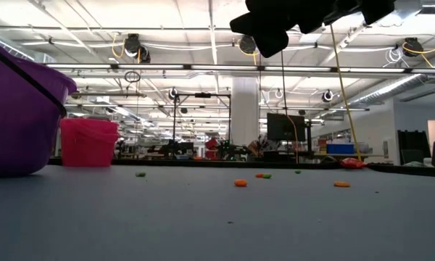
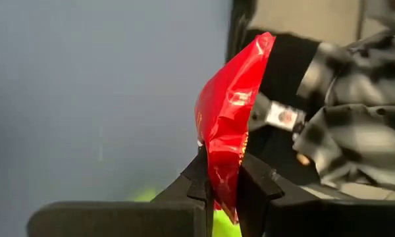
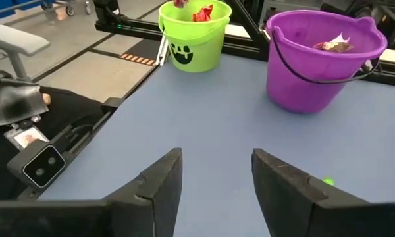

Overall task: Organize candy in baskets
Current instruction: Put the red candy into the green bucket

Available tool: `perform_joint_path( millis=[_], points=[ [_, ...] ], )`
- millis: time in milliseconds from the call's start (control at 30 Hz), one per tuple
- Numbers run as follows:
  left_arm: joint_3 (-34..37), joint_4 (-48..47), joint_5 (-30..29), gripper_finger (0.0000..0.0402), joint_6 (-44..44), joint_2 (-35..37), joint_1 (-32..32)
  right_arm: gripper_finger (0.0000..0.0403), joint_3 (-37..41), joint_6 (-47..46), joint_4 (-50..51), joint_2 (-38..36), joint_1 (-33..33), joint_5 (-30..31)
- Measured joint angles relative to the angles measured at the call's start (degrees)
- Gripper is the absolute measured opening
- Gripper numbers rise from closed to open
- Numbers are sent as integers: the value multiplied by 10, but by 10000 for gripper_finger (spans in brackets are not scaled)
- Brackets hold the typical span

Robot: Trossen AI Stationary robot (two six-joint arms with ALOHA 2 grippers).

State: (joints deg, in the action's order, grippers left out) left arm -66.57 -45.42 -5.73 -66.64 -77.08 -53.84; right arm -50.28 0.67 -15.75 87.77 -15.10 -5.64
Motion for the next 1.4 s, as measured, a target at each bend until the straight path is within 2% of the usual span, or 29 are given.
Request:
perform_joint_path(
  millis=[100, 233, 500, 700, 933, 1100, 1400],
  points=[
    [0, -42, -21, 44, -127, 0, -62, 171, 0, 4, -3, 0, 0, 1],
    [3, -54, -74, 44, -250, -2, -125, 171, 0, 5, 0, 2, 0, 1],
    [3, -92, -79, 44, -403, -36, -203, 171, 0, 6, 2, 2, 0, 1],
    [3, -104, -75, 45, -406, -101, -221, 171, 0, 6, 2, 2, 0, 1],
    [4, -119, -12, 45, -399, -167, -219, 171, 0, 6, 1, 2, 0, 1],
    [4, -129, 7, 61, -412, -161, -210, 171, 0, 6, -3, 2, 0, 1],
    [4, -117, 5, 145, -454, -89, -207, 171, 0, 3, -3, 2, 1, 1]
  ],
)
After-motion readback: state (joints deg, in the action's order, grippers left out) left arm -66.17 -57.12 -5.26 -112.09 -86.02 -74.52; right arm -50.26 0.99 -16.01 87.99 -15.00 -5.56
